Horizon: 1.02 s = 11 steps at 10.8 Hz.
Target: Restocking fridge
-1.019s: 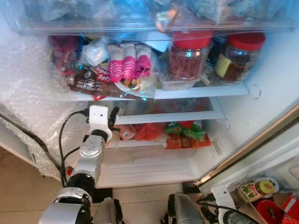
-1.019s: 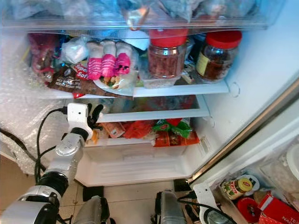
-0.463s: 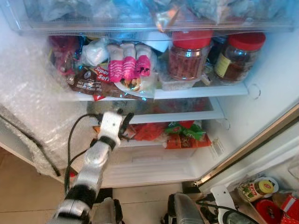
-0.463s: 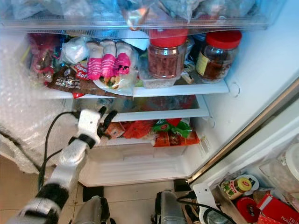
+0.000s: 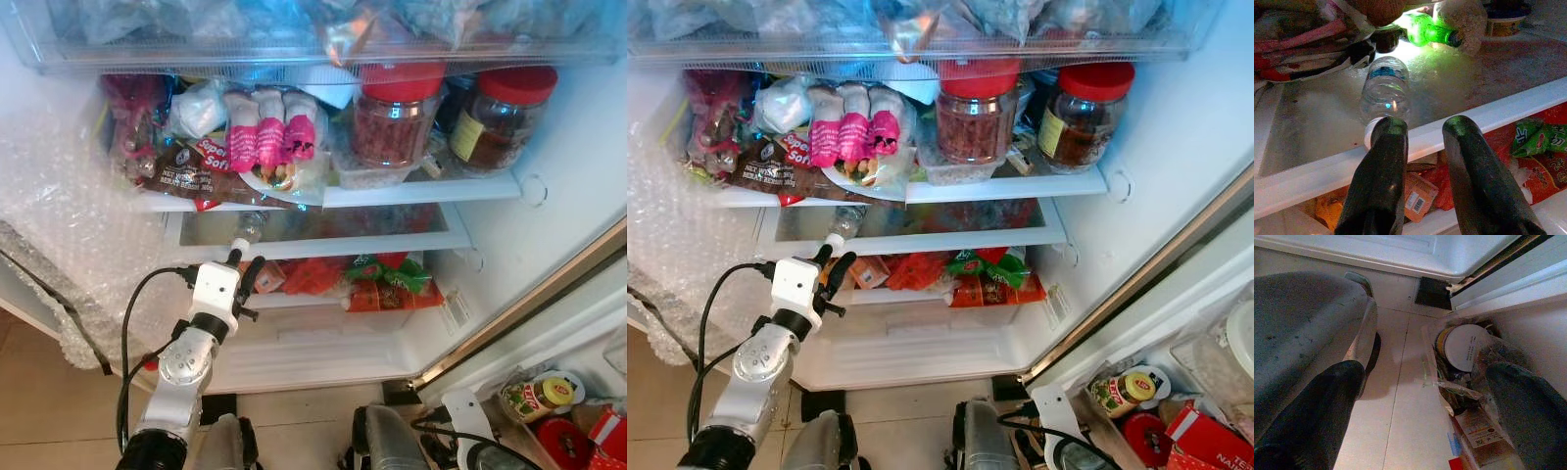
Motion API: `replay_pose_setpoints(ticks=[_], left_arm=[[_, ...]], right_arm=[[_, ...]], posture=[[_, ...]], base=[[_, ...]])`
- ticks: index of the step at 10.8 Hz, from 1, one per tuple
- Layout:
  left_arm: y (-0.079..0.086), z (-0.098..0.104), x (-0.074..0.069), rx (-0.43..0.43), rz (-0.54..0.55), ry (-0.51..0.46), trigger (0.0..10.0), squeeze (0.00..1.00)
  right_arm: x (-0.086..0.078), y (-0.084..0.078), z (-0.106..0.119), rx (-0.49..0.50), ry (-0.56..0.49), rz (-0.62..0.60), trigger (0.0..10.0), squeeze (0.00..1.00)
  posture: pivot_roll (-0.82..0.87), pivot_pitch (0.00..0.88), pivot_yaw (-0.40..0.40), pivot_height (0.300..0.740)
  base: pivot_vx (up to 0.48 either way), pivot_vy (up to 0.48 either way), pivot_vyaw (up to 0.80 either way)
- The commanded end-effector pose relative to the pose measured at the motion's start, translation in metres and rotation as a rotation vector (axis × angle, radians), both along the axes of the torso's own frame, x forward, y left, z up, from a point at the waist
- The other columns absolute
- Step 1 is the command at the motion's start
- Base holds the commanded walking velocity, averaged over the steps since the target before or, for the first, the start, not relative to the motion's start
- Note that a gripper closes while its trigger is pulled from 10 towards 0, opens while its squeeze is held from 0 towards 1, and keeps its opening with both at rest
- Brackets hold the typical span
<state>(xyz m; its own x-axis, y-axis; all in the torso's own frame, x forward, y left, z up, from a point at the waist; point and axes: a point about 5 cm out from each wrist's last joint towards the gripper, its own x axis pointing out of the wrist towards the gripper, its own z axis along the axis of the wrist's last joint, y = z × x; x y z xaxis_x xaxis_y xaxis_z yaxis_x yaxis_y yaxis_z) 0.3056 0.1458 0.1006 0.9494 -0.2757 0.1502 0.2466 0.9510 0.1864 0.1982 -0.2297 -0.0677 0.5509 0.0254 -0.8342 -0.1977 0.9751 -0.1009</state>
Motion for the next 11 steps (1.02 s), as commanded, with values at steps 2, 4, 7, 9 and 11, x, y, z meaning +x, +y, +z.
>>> replay_pose_setpoints(ticks=[2,4,7,9,11], left_arm=[[-0.0036,-0.0019,-0.0052,-0.011,-0.003,0.018,10.0,0.00],[-0.0031,-0.0005,-0.0060,-0.013,0.003,0.022,10.0,0.00],[-0.0020,-0.0003,-0.0068,-0.005,0.007,0.026,10.0,0.00],[-0.0027,0.0000,-0.0071,0.000,0.004,0.027,10.0,0.00],[-0.0027,0.0003,-0.0069,0.004,0.005,0.027,10.0,0.00]], right_arm=[[-0.0083,-0.0048,-0.0033,-0.004,0.024,-0.023,10.0,0.00],[-0.0082,-0.0049,-0.0032,-0.004,0.025,-0.021,10.0,0.00],[-0.0080,-0.0044,-0.0033,-0.003,0.025,-0.020,10.0,0.00],[-0.0078,-0.0042,-0.0032,-0.003,0.025,-0.023,10.0,0.00],[-0.0075,-0.0041,-0.0031,-0.002,0.024,-0.023,10.0,0.00]], posture=[[-0.13,0.173,-0.036,0.641],[-0.13,0.176,-0.037,0.641],[-0.13,0.174,-0.035,0.641],[-0.13,0.172,-0.034,0.641],[-0.13,0.172,-0.034,0.641]], base=[[0.000,0.000,0.00],[0.000,0.000,0.00],[0.000,0.000,0.00],[0.000,0.000,0.00],[0.000,0.000,0.00]])
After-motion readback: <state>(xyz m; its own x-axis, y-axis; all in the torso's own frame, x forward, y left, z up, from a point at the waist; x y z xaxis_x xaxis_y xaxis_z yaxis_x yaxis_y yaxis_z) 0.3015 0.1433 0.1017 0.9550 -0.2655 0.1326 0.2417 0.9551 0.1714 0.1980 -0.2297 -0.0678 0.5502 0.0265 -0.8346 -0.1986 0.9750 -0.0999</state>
